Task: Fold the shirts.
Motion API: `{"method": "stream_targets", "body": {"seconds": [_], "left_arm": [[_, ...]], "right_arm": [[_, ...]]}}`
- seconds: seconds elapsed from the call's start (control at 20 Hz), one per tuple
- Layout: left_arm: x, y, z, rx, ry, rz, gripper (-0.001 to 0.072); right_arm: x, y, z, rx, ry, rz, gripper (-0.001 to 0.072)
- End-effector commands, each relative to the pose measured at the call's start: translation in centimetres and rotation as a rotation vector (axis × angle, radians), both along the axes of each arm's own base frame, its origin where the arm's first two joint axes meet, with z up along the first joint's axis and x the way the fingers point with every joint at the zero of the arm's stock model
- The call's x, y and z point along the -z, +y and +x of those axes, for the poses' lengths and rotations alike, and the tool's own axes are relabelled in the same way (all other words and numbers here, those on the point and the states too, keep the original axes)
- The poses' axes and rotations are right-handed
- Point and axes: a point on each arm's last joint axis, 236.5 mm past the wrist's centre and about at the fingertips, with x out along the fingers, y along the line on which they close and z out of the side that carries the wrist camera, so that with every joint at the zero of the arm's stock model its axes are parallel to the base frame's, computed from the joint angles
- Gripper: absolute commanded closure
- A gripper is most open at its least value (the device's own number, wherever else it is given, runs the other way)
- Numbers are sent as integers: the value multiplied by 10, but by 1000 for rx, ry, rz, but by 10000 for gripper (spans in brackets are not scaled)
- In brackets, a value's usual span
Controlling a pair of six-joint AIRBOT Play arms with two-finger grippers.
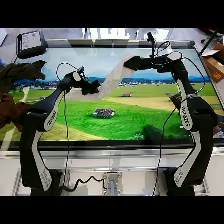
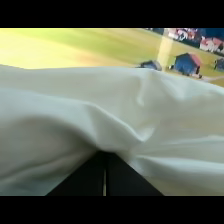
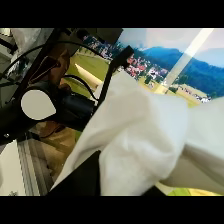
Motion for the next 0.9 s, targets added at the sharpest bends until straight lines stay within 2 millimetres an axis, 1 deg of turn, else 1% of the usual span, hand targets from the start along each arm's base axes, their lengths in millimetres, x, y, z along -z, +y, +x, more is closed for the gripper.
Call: {"method": "stream_targets", "body": {"seconds": [0.0, 0.05, 0.1, 0.2, 0.25, 0.35, 0.4, 0.45, 0.5, 0.55, 0.65, 0.75, 0.85], "left_arm": [[-53, -1, 26, 65, -146, 9, 686], [-80, 5, 39, 73, -215, 17, 686], [-112, 14, 52, 71, -293, 28, 686], [-173, 45, 71, 19, -441, 63, 686], [-206, 63, 77, -8, -521, 83, 686], [-262, 94, 76, -30, -639, 115, 686], [-284, 107, 73, -40, -680, 128, 686], [-301, 117, 69, -46, -712, 141, 686], [-316, 124, 65, -55, -737, 148, 686], [-326, 129, 62, -62, -752, 151, 686], [-335, 132, 59, -53, -772, 164, 686], [-330, 130, 56, -42, -750, 163, 686], [-318, 127, 49, -21, -700, 162, 686]], "right_arm": [[1, 31, -2, 3, -64, -67, 681], [6, 41, -3, -1, -79, -99, 681], [10, 50, -4, 3, -95, -122, 681], [10, 69, 1, 37, -137, -140, 681], [7, 77, 3, 53, -153, -133, 682], [3, 94, 2, 68, -178, -123, 682], [3, 102, -1, 63, -186, -126, 682], [2, 111, -3, 65, -198, -128, 682], [-1, 119, -3, 80, -209, -116, 682], [-6, 127, -2, 99, -218, -98, 682], [-15, 149, -8, 109, -229, -62, 682], [-19, 176, -21, 106, -252, -47, 682], [-22, 201, -30, 125, -289, -38, 682]]}}
